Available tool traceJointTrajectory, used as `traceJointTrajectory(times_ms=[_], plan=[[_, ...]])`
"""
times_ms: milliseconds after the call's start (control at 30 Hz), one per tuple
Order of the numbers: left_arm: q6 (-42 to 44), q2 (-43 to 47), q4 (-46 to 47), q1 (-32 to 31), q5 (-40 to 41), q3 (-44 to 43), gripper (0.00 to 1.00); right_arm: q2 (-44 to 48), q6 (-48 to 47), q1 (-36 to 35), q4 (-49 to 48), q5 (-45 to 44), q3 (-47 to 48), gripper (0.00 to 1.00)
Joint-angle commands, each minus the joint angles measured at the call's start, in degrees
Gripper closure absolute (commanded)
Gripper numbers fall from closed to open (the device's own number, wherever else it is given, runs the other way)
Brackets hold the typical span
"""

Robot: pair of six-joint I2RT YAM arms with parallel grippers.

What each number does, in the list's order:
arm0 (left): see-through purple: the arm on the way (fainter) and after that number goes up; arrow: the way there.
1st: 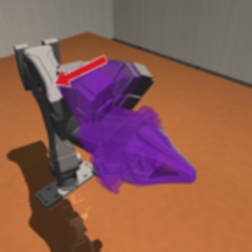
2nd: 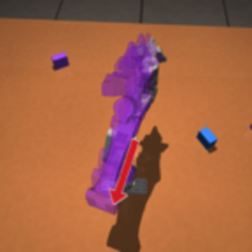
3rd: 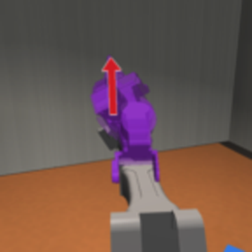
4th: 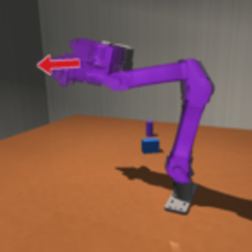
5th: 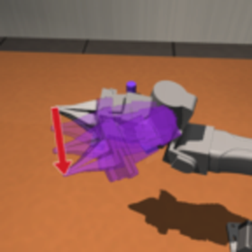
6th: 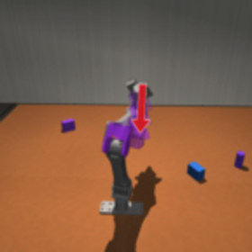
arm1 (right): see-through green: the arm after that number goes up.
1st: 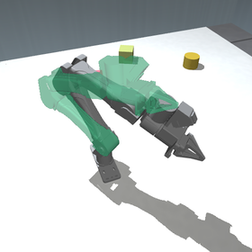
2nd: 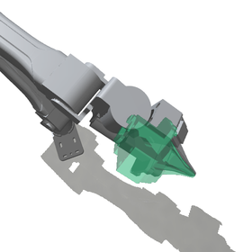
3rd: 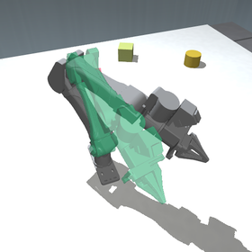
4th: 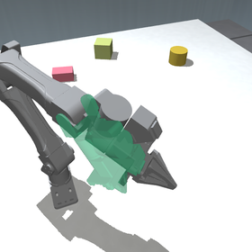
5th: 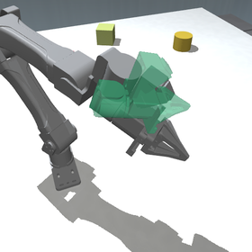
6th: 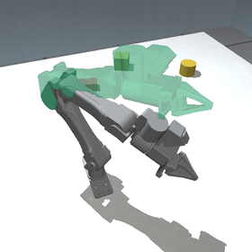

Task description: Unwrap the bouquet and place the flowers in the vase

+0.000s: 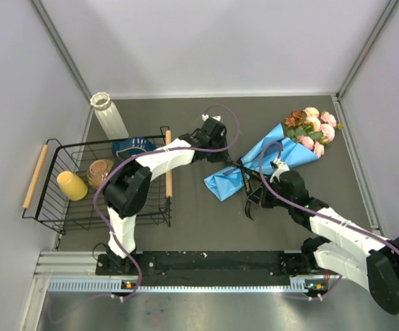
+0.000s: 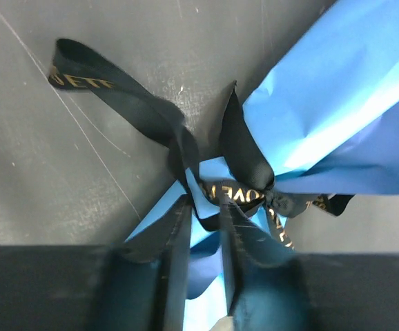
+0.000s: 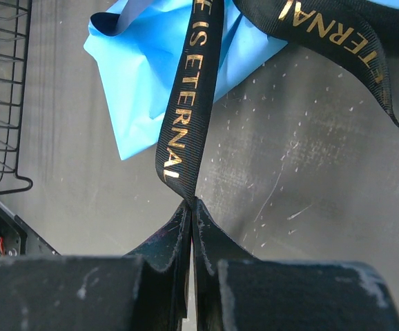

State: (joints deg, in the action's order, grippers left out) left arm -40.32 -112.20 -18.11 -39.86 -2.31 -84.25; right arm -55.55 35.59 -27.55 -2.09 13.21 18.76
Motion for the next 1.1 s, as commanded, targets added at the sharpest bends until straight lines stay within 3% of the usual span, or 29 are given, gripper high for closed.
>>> traceJointTrajectory(times_ms=[0, 67, 200, 367, 433, 533, 867, 1067], plan=[[0.1, 3.5, 1.0, 0.0, 3.9, 0.1, 0.64, 0.4, -0.8, 0.6, -1.0, 0.7, 0.8, 1.0], [1.8, 4.0, 0.5, 0.0, 4.0, -1.4, 0.53, 0.2, -0.7, 0.7, -1.0, 1.0, 0.8, 1.0], [1.8, 3.7, -0.2, 0.2, -0.2, -5.8, 0.43, -0.2, -0.8, 0.7, -1.1, 1.6, 0.8, 1.0], [0.1, -1.5, -0.6, 0.2, -5.2, -12.2, 0.47, -0.4, -0.7, 0.7, -1.0, 1.8, 1.2, 1.0], [-0.7, -6.5, -6.6, 0.4, -5.6, -19.2, 0.54, -0.3, -0.6, 0.7, -0.8, 1.9, 1.4, 1.0], [-3.2, -11.5, -13.2, 0.4, -3.6, -25.4, 0.54, 0.0, -0.5, 0.6, -0.5, 1.9, 1.5, 1.0], [-7.1, -15.2, -16.3, 0.3, -3.2, -25.9, 0.49, 0.0, -0.4, 0.7, -0.9, 1.9, 1.0, 1.0], [-8.0, -15.8, -14.2, 0.1, -6.8, -23.6, 0.53, -0.1, -0.5, 0.7, -1.5, 1.8, 0.8, 1.0]])
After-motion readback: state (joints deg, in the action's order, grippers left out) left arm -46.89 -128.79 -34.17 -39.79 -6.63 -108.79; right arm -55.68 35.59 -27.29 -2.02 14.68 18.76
